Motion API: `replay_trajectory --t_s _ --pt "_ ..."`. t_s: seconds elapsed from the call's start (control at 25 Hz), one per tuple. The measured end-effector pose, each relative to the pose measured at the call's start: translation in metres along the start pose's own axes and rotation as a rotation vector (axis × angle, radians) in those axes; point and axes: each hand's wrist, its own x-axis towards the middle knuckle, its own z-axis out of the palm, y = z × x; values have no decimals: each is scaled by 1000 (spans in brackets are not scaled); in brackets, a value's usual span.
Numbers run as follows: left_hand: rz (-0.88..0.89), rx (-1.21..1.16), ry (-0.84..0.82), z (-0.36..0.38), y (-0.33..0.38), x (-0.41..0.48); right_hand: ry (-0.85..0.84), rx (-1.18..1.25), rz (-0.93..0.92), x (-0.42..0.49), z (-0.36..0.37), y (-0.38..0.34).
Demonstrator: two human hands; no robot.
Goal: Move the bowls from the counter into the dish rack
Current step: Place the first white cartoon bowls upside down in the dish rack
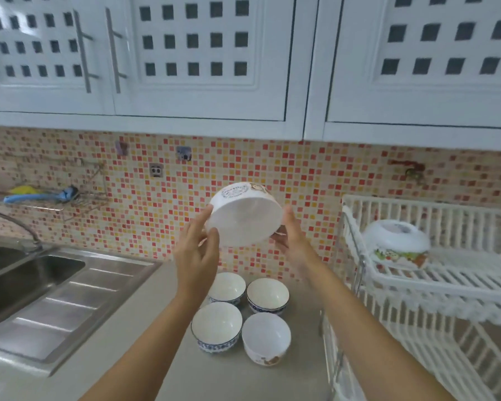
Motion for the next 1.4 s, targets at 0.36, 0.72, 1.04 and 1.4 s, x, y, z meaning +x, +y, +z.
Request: replay_trajectory --t_s 0.36,0.72,1.04,1.4 --pt "-13 -391 -309 117 106 14 226 -13 -344 -29 -147 -60" --pt "-136 -275 -628 236 125 4 347 -282 -328 -36 -276 -38" --pt "-167 128 -832 297 117 -14 207 -717 17 -23 -335 0" --pt "38 500 -913 304 112 -24 104 -884 140 -25 -330 14"
